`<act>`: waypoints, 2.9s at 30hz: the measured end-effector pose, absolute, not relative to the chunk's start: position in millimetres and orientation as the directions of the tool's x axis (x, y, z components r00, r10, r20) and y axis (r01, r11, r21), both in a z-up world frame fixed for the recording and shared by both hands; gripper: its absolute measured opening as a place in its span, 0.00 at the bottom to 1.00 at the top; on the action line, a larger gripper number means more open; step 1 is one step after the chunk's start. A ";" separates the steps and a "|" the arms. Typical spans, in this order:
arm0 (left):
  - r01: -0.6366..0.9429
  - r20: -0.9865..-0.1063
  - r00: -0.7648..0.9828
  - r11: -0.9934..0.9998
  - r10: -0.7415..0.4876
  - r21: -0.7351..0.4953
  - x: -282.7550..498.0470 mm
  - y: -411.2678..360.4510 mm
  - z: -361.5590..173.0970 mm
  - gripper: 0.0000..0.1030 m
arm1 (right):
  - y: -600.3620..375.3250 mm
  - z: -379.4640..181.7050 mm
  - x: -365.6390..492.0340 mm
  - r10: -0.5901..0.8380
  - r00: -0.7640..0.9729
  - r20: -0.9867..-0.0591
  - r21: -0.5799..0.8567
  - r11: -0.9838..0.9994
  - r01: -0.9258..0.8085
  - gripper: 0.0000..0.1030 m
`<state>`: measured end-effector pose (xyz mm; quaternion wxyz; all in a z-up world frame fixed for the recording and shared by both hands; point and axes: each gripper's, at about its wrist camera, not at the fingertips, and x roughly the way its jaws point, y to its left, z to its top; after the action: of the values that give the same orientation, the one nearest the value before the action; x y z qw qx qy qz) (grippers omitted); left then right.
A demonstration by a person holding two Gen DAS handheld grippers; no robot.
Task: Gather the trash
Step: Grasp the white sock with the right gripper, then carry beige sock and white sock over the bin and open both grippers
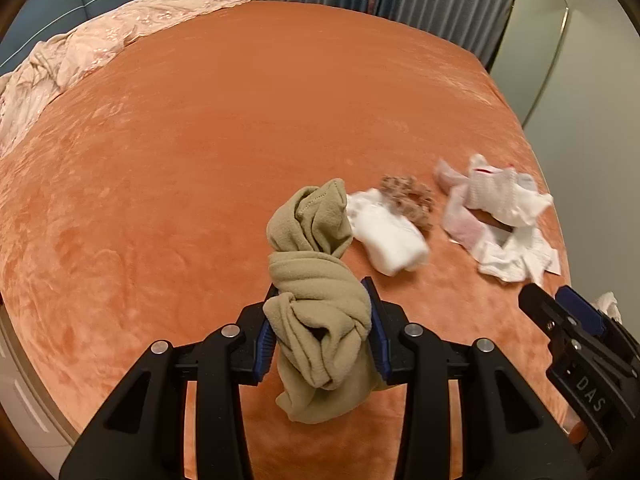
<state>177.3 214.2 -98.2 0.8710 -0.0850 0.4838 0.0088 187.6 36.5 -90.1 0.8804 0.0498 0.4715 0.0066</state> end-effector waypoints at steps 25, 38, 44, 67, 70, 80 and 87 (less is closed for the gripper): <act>-0.122 -0.853 0.520 0.983 -0.054 -0.136 218.4 242.3 -118.2 0.36 | 102.1 -141.0 249.4 0.225 0.447 -0.866 0.216 0.974 -0.072 0.17; -0.001 -0.772 0.623 0.987 -0.126 -0.162 175.1 156.5 -28.9 0.36 | 18.0 -19.3 172.1 0.188 0.659 -0.729 0.219 0.975 -0.036 0.17; 0.122 -0.728 0.656 0.980 -0.199 -0.159 146.9 76.2 12.2 0.36 | -51.8 21.9 129.3 0.101 0.733 -0.673 0.201 0.978 0.050 0.17; 0.533 -0.700 0.525 0.828 -0.484 -0.173 51.8 -183.6 41.6 0.36 | -293.5 28.1 -29.9 -0.231 0.735 -0.638 0.219 0.860 0.461 0.17; 0.563 -0.701 0.497 0.805 -0.511 -0.188 45.1 -204.2 37.8 0.37 | -306.1 19.5 -39.0 -0.245 0.722 -0.647 0.224 0.844 0.487 0.17; 0.588 -0.728 0.469 0.792 -0.500 -0.166 42.1 -239.1 18.2 0.44 | -328.9 -1.1 -43.5 -0.263 0.697 -0.667 0.234 0.815 0.531 0.17; 0.559 -0.711 0.505 0.813 -0.490 -0.164 48.8 -231.2 19.0 0.66 | -328.7 -6.4 -38.1 -0.262 0.698 -0.667 0.240 0.811 0.533 0.19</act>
<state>48.8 -231.2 19.0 0.8662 0.0436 0.3952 -0.3025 -38.1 -328.7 -6.4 0.8965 0.2127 0.3193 -0.2216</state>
